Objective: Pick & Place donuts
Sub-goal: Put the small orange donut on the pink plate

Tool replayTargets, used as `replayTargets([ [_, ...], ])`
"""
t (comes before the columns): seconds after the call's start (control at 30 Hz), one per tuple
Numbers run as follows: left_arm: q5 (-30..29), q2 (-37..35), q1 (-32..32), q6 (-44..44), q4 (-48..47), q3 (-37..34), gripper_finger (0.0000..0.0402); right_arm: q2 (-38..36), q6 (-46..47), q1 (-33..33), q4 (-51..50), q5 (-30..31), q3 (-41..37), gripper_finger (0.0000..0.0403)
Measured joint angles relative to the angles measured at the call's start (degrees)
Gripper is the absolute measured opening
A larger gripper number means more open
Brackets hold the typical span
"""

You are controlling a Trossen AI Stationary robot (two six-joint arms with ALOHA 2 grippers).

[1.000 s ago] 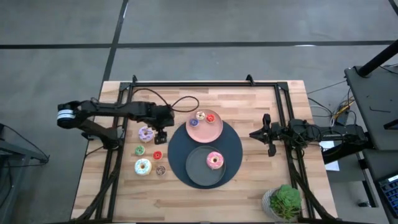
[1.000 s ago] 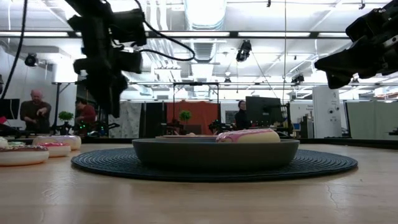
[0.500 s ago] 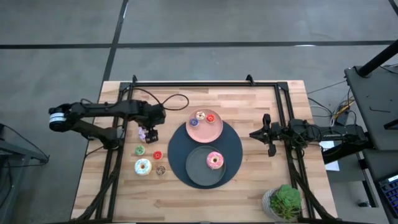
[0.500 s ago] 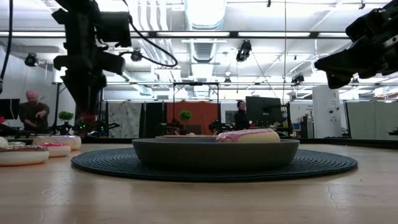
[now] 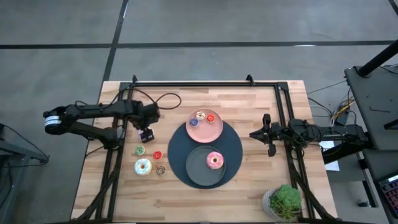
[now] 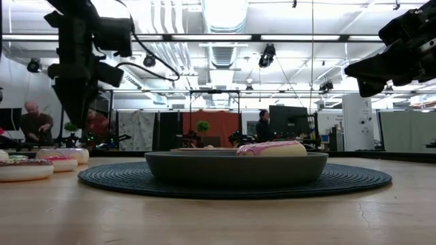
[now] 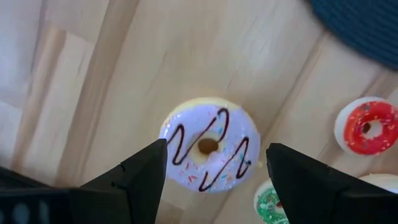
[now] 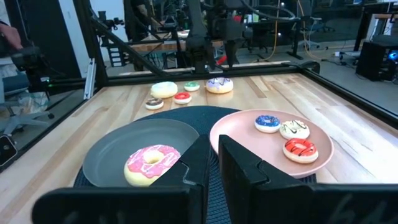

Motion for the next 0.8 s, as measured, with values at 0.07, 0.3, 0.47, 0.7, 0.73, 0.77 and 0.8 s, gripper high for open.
replayTargets([
  [0.07,0.0,0.0,0.0,-0.1,0.0,-0.7,0.0245,0.0,0.0,0.0,0.0,0.0,0.0,0.0029],
  [0.3,0.4,0.1,0.1,-0.4,0.5,-1.7,0.0245,0.0,0.0,0.0,0.0,0.0,0.0,0.0029],
  [0.47,2.1,0.1,-0.1,-1.1,0.6,-1.6,0.0245,0.0,0.0,0.0,0.0,0.0,0.0,0.0029],
  [0.7,7.5,0.1,-1.8,-4.2,2.3,1.2,0.0245,0.0,0.0,0.0,0.0,0.0,0.0,0.0029],
  [0.73,8.0,0.1,-2.2,-4.4,2.8,1.7,0.0245,0.0,0.0,0.0,0.0,0.0,0.0,0.0029],
  [0.77,8.4,0.1,-2.7,-4.4,3.1,2.2,0.0245,0.0,0.0,0.0,0.0,0.0,0.0,0.0029],
  [0.8,8.4,0.1,-3.2,-4.4,3.2,2.5,0.0245,0.0,0.0,0.0,0.0,0.0,0.0,0.0029],
])
